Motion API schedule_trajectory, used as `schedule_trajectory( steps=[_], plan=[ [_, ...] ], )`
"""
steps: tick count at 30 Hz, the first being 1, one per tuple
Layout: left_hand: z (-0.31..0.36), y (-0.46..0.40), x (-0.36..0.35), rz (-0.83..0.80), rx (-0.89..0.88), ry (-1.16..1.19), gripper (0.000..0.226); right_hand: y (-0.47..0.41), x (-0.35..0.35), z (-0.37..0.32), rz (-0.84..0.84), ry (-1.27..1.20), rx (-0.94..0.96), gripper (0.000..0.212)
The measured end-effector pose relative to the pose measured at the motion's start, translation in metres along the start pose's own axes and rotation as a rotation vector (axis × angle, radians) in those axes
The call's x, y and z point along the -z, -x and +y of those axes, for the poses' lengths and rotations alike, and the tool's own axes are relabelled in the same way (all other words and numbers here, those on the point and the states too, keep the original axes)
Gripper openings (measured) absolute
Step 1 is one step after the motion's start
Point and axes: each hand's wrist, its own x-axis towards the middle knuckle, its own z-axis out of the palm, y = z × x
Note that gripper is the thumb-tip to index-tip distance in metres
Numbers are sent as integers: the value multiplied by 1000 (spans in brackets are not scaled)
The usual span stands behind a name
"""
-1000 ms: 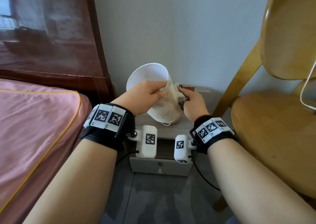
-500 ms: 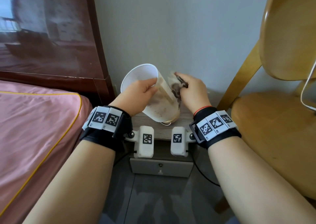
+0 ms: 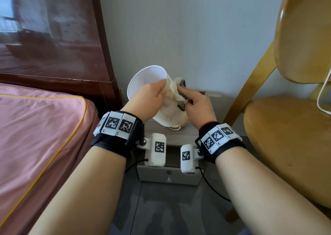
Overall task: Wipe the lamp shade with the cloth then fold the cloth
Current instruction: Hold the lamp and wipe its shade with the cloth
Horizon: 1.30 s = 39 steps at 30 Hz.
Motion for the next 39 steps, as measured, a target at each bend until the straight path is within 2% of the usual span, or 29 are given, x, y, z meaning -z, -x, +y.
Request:
schedule_trajectory(
  steps=[4,9,11,16,19,25,30,34,39],
  plan=[
    [6,2,0,-57,0,-27,19,4,2,19,-14,27,-114,50],
    [11,12,17,-244,74,-57,33,-3,7,46,-181,407,-168,44],
    [10,14,26,-285,110,-91,34,-5,9,51,-213,469,-163,43],
    [10,17,36,-243,107,-150,23,-7,17,38,-62,276,-167,38],
    [9,14,32,-207,75,-154,21,-15,20,18,33,104,-161,49],
    [12,11,25,-170,29,-168,19,-21,19,-28,104,-53,147,63],
    [15,11,20,-186,38,-199,22,-5,0,-28,35,-147,158,63],
    [13,12,22,-187,47,-144,23,0,-2,-14,21,-89,87,64],
    [10,12,21,-166,61,-130,21,4,-5,7,-80,12,-24,58]
  ],
)
